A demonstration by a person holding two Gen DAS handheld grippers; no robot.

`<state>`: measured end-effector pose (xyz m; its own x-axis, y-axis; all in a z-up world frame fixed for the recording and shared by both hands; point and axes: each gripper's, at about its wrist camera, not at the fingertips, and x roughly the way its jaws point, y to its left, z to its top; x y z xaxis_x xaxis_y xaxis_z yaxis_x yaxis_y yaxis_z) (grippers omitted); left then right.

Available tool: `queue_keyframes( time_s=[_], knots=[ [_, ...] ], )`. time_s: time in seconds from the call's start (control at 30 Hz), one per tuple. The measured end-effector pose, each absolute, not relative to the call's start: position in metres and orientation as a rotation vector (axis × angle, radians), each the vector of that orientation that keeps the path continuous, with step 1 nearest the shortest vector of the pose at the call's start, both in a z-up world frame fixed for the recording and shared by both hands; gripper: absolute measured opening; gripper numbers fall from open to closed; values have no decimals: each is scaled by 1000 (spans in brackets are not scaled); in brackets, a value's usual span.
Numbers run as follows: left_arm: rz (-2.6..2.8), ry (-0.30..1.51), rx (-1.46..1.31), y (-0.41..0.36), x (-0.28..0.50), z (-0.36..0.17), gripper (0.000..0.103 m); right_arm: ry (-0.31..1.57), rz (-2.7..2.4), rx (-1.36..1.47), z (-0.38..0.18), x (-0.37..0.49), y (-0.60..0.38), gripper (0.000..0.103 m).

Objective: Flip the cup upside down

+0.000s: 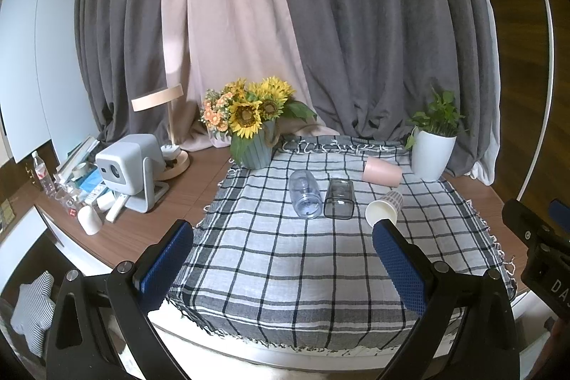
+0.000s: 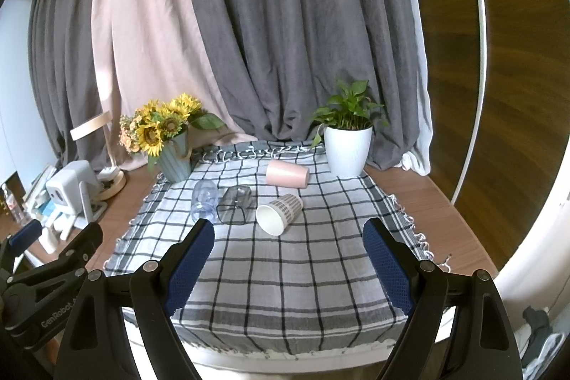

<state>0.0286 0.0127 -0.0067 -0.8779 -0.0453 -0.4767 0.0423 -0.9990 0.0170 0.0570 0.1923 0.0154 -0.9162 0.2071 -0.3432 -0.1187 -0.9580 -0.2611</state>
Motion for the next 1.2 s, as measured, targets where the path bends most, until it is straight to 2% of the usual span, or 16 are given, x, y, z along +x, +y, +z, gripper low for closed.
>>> queue_keyframes(
  time_s=[0.73, 0.97, 1.2],
  knots=[
    [-3007, -9, 801, 11, 23, -13, 103, -376, 2911, -570, 10, 52, 197, 85],
    [-2983, 35, 925, -3, -9, -21, 103, -389, 2913, -652, 1, 27, 188, 85],
    [-2937, 29, 1011, -25, -69, -40, 103, -374, 2906, -812, -18, -39, 168, 85]
  ],
)
